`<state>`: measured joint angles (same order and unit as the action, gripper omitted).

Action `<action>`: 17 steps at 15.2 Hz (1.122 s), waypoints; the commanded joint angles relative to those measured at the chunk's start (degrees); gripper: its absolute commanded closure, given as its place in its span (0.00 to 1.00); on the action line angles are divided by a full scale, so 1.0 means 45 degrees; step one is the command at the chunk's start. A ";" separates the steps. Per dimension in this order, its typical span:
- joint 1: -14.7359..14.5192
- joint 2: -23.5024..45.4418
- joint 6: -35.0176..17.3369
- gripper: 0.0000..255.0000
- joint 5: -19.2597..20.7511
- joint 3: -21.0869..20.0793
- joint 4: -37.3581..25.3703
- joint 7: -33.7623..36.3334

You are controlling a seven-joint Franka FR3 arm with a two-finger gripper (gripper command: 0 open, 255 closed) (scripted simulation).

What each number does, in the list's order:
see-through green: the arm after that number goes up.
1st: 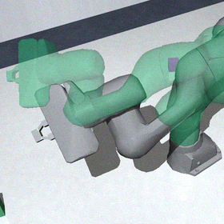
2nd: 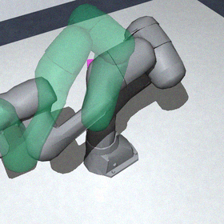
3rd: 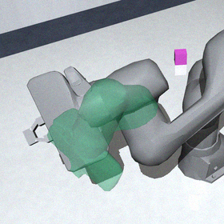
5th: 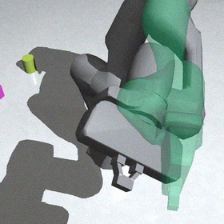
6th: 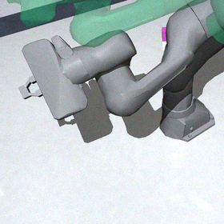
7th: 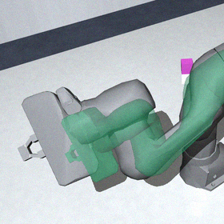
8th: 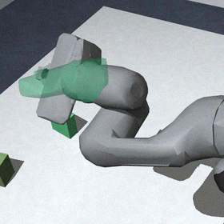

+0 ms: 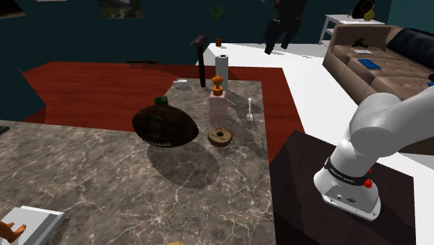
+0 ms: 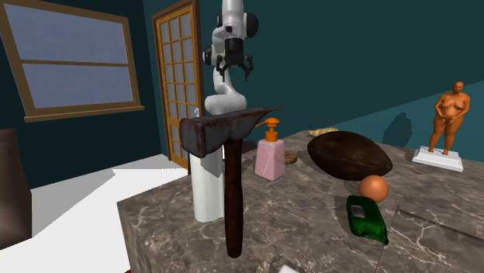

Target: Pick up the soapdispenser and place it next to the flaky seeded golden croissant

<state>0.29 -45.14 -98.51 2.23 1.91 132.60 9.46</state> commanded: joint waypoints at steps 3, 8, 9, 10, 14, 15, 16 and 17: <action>-0.0097 0.0915 -0.0495 0.00 0.0077 -0.0295 -0.0255 0.0141; -0.0261 0.3292 -0.1534 0.00 0.0412 -0.1021 -0.1150 0.0548; -0.0283 0.3779 -0.1705 0.00 0.0507 -0.1163 -0.1372 0.0641; -0.0305 0.4270 -0.1861 0.00 0.0614 -0.1303 -0.1609 0.0739; -0.0379 0.6263 -0.2346 0.00 0.1145 -0.1847 -0.2697 0.1172; -0.0401 0.6769 -0.2430 0.00 0.1305 -0.1974 -0.3005 0.1289; -0.0425 0.7278 -0.2498 0.00 0.1476 -0.2098 -0.3328 0.1410; -0.0452 0.7791 -0.2550 0.00 0.1657 -0.2216 -0.3665 0.1533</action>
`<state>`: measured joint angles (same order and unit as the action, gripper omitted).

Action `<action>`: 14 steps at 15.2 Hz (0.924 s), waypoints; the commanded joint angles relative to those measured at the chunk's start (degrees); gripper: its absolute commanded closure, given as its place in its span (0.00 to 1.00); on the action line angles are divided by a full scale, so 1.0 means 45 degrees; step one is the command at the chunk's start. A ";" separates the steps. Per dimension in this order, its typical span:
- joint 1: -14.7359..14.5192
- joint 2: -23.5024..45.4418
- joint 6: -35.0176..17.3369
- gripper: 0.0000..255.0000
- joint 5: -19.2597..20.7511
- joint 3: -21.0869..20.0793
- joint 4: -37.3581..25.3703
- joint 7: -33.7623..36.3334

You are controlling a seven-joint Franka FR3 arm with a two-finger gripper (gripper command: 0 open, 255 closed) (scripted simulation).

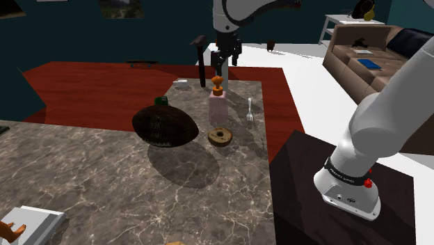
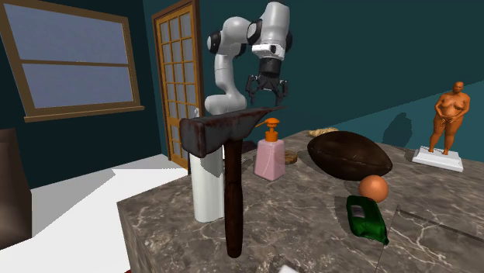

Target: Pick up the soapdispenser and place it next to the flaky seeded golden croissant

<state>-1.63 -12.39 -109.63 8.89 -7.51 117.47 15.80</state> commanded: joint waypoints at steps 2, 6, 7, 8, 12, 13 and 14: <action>-0.0103 0.1549 -0.0135 0.00 0.0566 -0.0334 -0.1023 0.0373; -0.0116 0.2118 -0.0631 0.00 0.0808 -0.0363 -0.0978 0.0520; -0.0102 0.2158 -0.0794 0.00 0.0830 -0.0349 -0.0856 0.0533; -0.0088 0.2200 -0.0957 0.00 0.0852 -0.0335 -0.0736 0.0546; -0.0051 0.2321 -0.1375 0.00 0.0915 -0.0298 -0.0440 0.0584; -0.0051 0.2321 -0.1374 0.00 0.0915 -0.0298 -0.0441 0.0584; -0.0051 0.2322 -0.1374 0.00 0.0915 -0.0298 -0.0441 0.0584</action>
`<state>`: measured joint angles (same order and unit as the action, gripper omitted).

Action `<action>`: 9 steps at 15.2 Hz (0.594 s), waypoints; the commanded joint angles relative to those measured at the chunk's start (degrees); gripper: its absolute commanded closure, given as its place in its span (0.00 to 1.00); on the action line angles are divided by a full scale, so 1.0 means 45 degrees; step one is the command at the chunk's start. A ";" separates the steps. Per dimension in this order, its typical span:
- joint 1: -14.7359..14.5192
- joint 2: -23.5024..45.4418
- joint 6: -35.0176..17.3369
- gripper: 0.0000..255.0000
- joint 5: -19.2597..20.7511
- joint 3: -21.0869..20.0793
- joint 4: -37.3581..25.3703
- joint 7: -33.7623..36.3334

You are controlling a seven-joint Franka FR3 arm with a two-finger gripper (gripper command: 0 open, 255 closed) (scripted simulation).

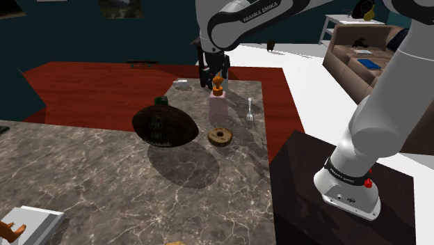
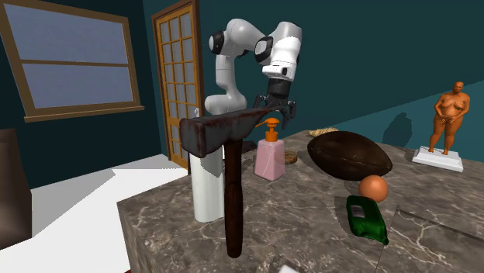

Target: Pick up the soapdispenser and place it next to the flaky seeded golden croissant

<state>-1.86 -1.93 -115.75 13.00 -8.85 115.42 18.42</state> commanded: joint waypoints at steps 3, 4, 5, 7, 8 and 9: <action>0.0001 -0.0002 -0.0015 0.00 0.0002 0.0001 0.0014 0.0001; 0.0001 -0.0002 -0.0013 0.00 0.0002 0.0001 0.0012 0.0001; 0.0001 -0.0002 -0.0013 0.00 0.0002 0.0001 0.0012 0.0001; 0.0001 -0.0002 -0.0013 1.00 0.0002 0.0001 0.0012 0.0001; 0.0001 -0.0002 -0.0013 1.00 0.0002 0.0001 0.0012 0.0001; 0.0000 0.0000 -0.0013 1.00 0.0002 0.0000 0.0010 0.0002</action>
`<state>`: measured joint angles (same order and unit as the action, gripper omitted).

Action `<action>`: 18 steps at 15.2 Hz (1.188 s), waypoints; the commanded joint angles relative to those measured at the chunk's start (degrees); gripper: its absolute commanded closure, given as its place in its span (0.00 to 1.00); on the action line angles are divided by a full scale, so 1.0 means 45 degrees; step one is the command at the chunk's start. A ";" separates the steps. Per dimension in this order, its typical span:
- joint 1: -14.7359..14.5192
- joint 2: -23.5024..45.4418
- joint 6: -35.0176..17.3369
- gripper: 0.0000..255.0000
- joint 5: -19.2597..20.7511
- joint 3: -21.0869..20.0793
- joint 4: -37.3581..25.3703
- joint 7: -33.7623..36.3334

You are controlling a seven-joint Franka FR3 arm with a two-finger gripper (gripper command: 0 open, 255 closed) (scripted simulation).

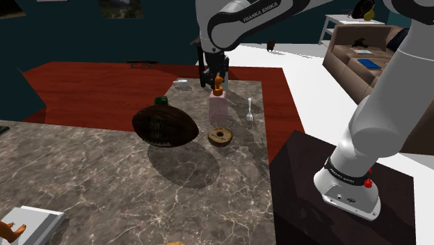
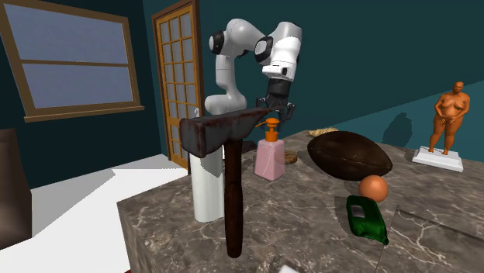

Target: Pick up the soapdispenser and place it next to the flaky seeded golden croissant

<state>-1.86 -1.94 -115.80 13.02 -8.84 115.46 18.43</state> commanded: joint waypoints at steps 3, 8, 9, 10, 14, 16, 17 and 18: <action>-0.0001 0.0005 -0.0001 1.00 -0.0002 -0.0001 0.0000 0.0000; -0.0006 -0.0078 0.0320 1.00 -0.0050 -0.0003 -0.0247 -0.0080; -0.0008 -0.0113 0.0482 1.00 -0.0072 -0.0004 -0.0378 -0.0119; -0.0010 -0.0146 0.0644 1.00 -0.0093 -0.0006 -0.0512 -0.0157; -0.0018 -0.0249 0.1295 1.00 -0.0166 -0.0012 -0.1075 -0.0304; -0.0022 -0.0284 0.1623 1.00 -0.0197 -0.0015 -0.1375 -0.0373; -0.0024 -0.0298 0.1788 1.00 -0.0210 -0.0017 -0.1529 -0.0407; -0.0026 -0.0309 0.1953 1.00 -0.0223 -0.0019 -0.1687 -0.0441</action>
<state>-1.91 -3.28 -107.85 12.07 -8.86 108.62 16.48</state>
